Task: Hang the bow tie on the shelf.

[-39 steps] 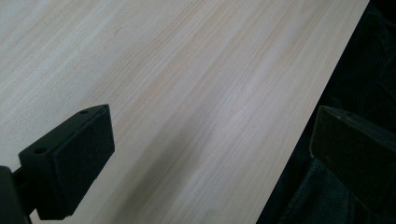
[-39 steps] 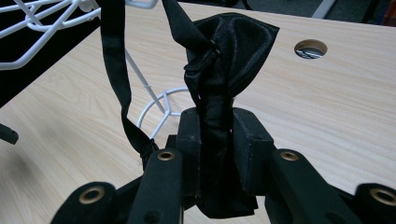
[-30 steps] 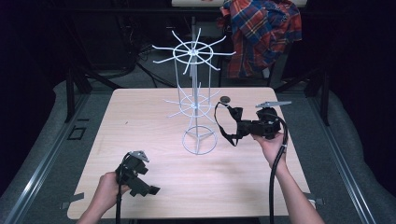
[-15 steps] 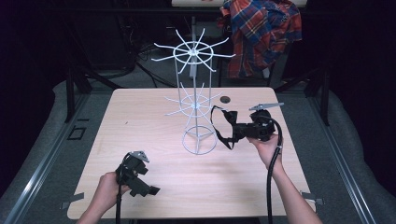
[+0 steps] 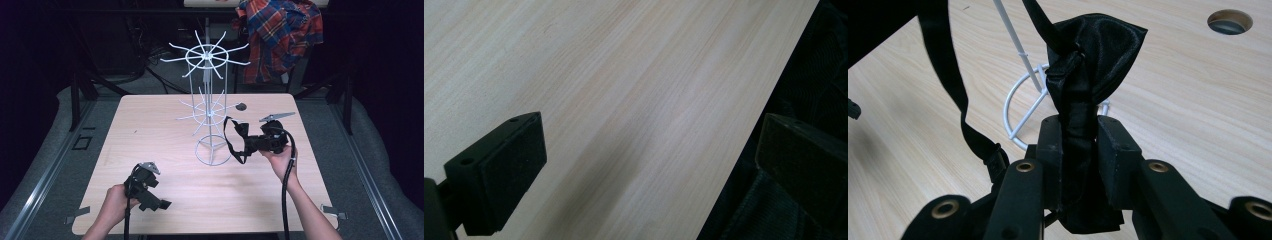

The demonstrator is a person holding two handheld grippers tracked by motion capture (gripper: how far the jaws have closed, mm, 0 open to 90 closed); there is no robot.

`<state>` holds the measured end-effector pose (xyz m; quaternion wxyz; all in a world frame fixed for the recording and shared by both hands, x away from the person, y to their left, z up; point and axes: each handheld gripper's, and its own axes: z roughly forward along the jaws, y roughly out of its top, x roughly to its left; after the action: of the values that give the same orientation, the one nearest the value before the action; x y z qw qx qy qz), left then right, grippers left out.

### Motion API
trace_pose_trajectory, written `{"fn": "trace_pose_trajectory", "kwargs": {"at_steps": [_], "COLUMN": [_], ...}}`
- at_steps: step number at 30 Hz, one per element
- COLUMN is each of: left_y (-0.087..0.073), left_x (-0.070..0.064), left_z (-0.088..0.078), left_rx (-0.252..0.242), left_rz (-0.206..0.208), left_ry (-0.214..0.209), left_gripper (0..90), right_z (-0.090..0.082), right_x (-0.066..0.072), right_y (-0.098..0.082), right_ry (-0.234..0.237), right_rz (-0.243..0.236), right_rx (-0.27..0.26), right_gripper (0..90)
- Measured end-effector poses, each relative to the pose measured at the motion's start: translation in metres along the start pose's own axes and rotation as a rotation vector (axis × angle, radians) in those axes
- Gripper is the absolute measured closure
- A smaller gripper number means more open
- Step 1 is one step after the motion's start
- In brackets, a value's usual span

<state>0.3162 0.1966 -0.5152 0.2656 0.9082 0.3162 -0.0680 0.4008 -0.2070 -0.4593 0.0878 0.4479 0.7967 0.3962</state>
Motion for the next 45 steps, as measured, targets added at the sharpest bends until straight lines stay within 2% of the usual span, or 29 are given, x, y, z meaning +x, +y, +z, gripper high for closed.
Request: {"fn": "trace_pose_trajectory", "kwargs": {"at_steps": [26,35,45], "left_y": [0.0,0.0,0.0], "left_x": [0.001,0.0,0.0], "left_z": [0.002,0.002,0.004], "left_rx": [0.01,0.005,0.021], "left_rz": [-0.008,-0.01,-0.008], "left_ry": [-0.004,-0.008,-0.016], "left_gripper": [0.1,0.1,0.1], "right_z": [0.026,0.027,0.03], "right_x": [0.007,0.006,0.006], "right_y": [0.004,0.003,0.002], "right_ry": [0.021,0.031,0.038], "right_rz": [-0.021,-0.019,-0.017], "right_rx": [0.026,0.039,0.054], "right_gripper": [72.0,70.3,69.2]}}
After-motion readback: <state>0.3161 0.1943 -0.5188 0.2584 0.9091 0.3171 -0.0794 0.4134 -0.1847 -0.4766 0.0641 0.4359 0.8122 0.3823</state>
